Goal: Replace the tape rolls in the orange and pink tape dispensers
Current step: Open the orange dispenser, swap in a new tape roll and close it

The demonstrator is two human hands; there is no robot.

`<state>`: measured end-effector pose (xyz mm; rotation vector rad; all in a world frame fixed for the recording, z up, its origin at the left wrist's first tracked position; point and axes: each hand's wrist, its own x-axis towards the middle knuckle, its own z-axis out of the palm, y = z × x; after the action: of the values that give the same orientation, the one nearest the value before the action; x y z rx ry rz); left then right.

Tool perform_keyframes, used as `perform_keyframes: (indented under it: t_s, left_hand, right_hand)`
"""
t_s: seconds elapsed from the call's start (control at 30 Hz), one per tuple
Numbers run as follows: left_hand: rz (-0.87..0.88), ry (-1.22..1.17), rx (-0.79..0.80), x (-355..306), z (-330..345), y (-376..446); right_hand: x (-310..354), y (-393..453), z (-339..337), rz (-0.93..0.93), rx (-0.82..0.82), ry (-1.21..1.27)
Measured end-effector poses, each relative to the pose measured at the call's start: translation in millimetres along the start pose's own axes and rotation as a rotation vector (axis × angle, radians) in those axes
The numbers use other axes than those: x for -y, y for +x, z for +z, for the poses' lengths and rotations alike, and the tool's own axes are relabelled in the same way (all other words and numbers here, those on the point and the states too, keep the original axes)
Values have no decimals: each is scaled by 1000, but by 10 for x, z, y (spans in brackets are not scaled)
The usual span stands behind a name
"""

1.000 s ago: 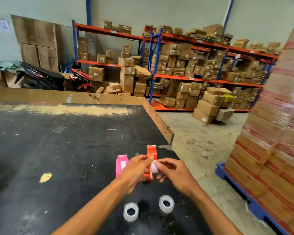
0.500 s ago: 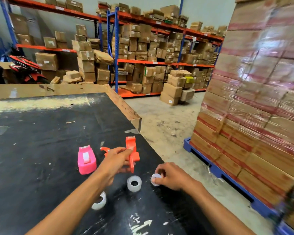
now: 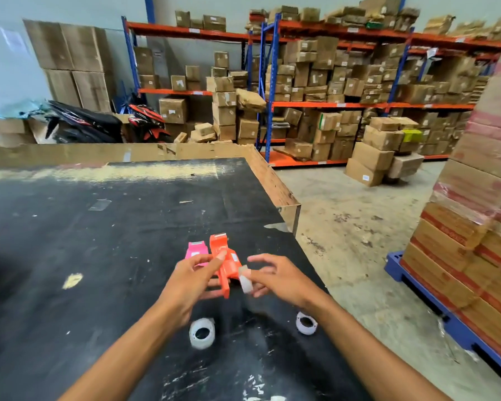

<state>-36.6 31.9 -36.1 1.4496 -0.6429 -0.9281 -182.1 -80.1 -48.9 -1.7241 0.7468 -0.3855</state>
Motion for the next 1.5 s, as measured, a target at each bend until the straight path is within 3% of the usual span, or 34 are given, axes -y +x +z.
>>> perform_keyframes:
  t_s: [0.1,0.33,0.5,0.63,0.7,0.77,0.83,0.93,1.03,1.17,1.3,1.37,1.5]
  left_hand:
    - [27,-18,-55,23,-11,-22]
    - [10,-101,-76,81,39,-136]
    - [-65,-137,-30,107,75,-164]
    - [-57,-165,-134,88,28,-169]
    - [-64,-167,-191,65,-25,-180]
    - [-63,-183,-250,40,-94,-195]
    - [-51,-184,-296,18,-160,-215]
    - [-28,-154,-346,-2,-249,-253]
    - [-29,-88,-379,-10,-292,-260]
    - [-48,-61,-352,-39,-356,-241]
    - [-29,-73,-293,-64,-351,-158]
    - [-21,-88,-270,-84,-334,-109]
    - [8,-85,-200,-127,-271,-34]
  right_hand:
    - [71,66,-18,-55,87,313]
    - [91,74,49,-162,184,263]
    - [113,70,196,-222,134,204]
    - [194,160,268,-286,171,107]
    - [241,292,233,-258,109,99]
    - [217,499,182,-221,-55,-75]
    - [121,716,182,-166,-145,-435]
    - [-18,892,309,-41,-58,-821]
    - [-130,980,422,-82,-93,-917]
    - [-131,1008,443,-44,-149,-773]
    - [73,828,393,-76,-182,-96]
    - [238,674,395,-123,-187,120]
    - [520,318,530,-245,-223,166]
